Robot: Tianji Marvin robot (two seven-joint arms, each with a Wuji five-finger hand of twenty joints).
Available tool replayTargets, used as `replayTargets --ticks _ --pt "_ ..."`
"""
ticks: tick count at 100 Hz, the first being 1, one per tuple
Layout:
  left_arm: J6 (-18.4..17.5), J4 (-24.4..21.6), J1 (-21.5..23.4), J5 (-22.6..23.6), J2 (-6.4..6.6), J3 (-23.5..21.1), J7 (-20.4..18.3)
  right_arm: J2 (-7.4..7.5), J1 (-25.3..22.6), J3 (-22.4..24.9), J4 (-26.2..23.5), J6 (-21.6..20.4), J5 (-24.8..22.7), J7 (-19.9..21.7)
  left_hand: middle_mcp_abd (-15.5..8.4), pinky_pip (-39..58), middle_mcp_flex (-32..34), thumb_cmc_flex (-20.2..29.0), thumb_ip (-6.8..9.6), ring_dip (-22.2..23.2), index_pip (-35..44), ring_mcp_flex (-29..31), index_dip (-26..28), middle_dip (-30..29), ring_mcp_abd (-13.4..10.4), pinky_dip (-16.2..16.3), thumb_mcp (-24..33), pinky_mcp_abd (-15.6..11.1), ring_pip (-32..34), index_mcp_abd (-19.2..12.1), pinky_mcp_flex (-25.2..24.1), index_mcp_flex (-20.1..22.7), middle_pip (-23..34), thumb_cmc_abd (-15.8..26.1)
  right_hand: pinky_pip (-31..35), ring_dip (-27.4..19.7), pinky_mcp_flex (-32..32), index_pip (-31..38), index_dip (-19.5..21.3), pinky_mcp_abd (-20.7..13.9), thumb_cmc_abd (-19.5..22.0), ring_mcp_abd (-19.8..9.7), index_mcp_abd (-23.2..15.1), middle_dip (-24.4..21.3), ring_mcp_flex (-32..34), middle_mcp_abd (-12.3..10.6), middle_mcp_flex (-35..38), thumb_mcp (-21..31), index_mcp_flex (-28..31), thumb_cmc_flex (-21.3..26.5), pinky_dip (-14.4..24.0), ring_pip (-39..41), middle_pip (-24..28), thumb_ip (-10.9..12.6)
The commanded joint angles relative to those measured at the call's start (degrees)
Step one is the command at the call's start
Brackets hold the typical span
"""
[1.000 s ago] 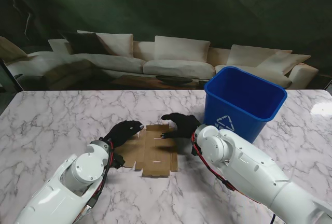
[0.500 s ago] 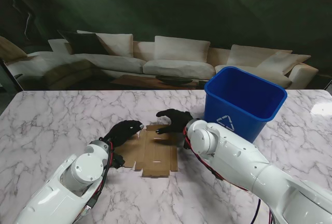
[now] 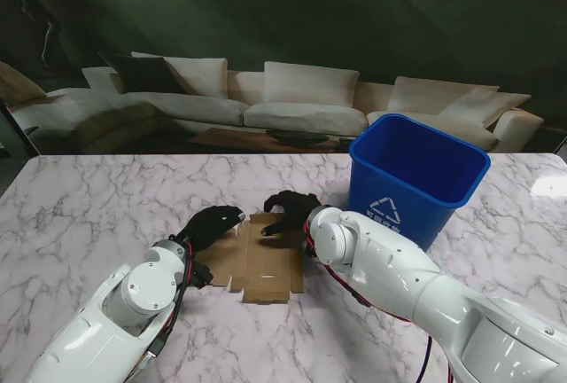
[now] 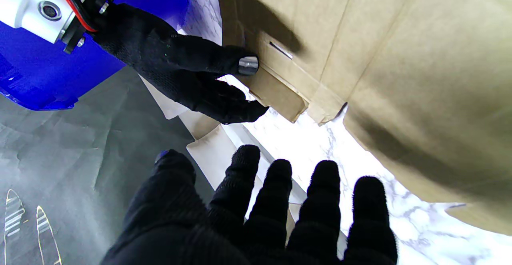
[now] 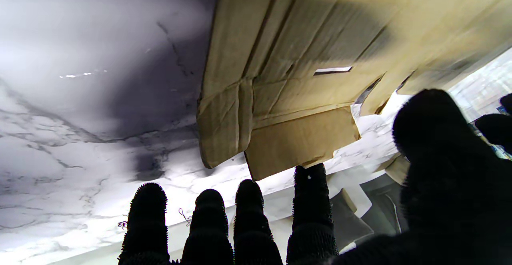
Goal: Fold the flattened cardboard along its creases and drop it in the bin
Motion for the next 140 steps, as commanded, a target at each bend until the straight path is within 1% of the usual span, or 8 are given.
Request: replayTargets --ticks 1,30,38,43,62,81,104,140 --pt "-0.14 -0.04 0.03 -0.13 -0.13 0.08 -0.67 -0.43 0.01 -0.17 0.39 -0.19 -0.41 -0.29 -0.11 -1.28 -1.11 -0.97 0.06 0.52 0.01 0.05 0.26 -0.09 -0.23 0.91 -0.42 0.65 0.3 -0.14 -0.49 0.68 -0.24 2.88 1.61 -0.3 -0.13 3.87 3.51 0.38 -3.45 0.85 -0.23 1.72 1.48 0.72 -1.71 4.46 0.89 0.35 -1.48 -0.85 4.34 -1.59" --pt "-0.17 0.21 -0.14 -0.2 -0.14 0.28 -0.7 -1.44 0.09 -1.32 2.23 -0.46 -1.62 -2.23 -0.12 -1.26 -1.18 -0.99 0.06 0.52 -0.03 0.07 0.24 -0.1 -0.27 0.94 -0.43 0.64 0.31 -0.09 -0.47 0.59 -0.26 2.91 8.43 5.01 1.72 18.49 10.07 1.85 -3.59 2.53 -4.68 6.32 8.64 1.72 4.46 13.3 6.18 3.77 -2.07 5.32 15.8 -2.79" --pt "-0.11 0.21 -0.15 -0.22 -0.14 0.32 -0.73 -2.02 0.07 -1.56 3.22 -0.9 -1.71 -3.2 -0.09 -1.29 -1.15 -0.97 0.06 0.53 0.0 0.08 0.25 -0.1 -0.26 0.93 -0.42 0.66 0.32 -0.12 -0.52 0.66 -0.25 2.91 10.71 7.35 2.27 23.93 6.09 2.26 -3.18 2.51 -6.81 8.58 10.62 1.4 6.8 11.08 8.85 7.43 -2.64 7.91 17.59 -7.5" --pt "-0.08 0.21 -0.15 -0.22 -0.15 0.32 -0.7 -2.39 0.01 -1.57 3.77 -1.27 -1.65 -3.89 -0.12 -1.28 -1.18 -0.99 0.05 0.53 -0.01 0.08 0.25 -0.1 -0.19 0.94 -0.44 0.68 0.32 -0.11 -0.5 0.64 -0.26 2.91 11.63 8.63 2.6 27.58 4.37 2.4 -2.3 2.26 -8.66 10.05 11.66 0.83 8.68 8.95 10.48 9.82 -2.69 9.77 18.37 -8.29" --pt "-0.17 0.27 -0.17 -0.24 -0.18 0.29 -0.58 -2.63 -0.72 -0.93 3.67 -1.81 -1.57 -5.63 -0.11 -1.28 -1.18 -0.97 0.06 0.53 -0.02 0.05 0.25 -0.1 -0.29 0.95 -0.42 0.7 0.31 -0.15 -0.48 0.61 -0.26 2.91 15.46 14.06 4.95 32.82 4.88 2.48 1.19 1.11 -10.21 15.46 15.59 -1.5 16.95 7.57 21.58 11.7 -0.54 17.86 22.06 -6.91" --pt "-0.14 0.26 -0.18 -0.25 -0.17 0.28 -0.62 -1.06 -1.83 0.03 0.97 -1.83 -2.24 -5.35 -0.17 -1.29 -1.16 -0.99 0.06 0.53 -0.02 0.03 0.25 -0.1 -0.25 0.96 -0.43 0.66 0.3 -0.13 -0.49 0.63 -0.25 2.91 19.2 19.42 8.67 35.52 4.43 4.42 -1.79 -0.51 -5.69 20.71 22.83 -4.0 27.23 10.15 27.25 12.22 4.6 26.09 24.74 -5.59" --pt "-0.15 0.25 -0.17 -0.27 -0.2 0.24 -0.53 1.52 -3.29 0.87 -3.34 -0.75 -3.83 -3.31 -0.15 -1.3 -1.19 -0.99 0.06 0.53 -0.02 0.07 0.25 -0.1 -0.2 0.96 -0.43 0.61 0.31 -0.14 -0.48 0.61 -0.26 2.91 30.52 24.51 27.22 36.96 7.29 5.92 -4.73 0.91 -3.17 23.41 46.18 -4.49 43.0 13.78 26.89 12.89 13.73 35.13 25.87 -3.77" --pt "-0.1 0.12 -0.07 -0.3 -0.24 0.11 -0.35 2.21 -4.75 1.23 -5.04 -0.37 -4.65 -3.61 -0.11 -1.3 -1.14 -1.01 0.06 0.53 -0.01 0.04 0.25 -0.09 -0.27 0.98 -0.43 0.6 0.29 -0.18 -0.47 0.63 -0.24 2.9 36.63 28.71 41.84 39.44 15.58 3.87 -10.77 -1.79 -5.33 25.2 60.57 -3.24 42.37 22.33 20.57 18.63 11.95 42.98 34.03 -5.13"
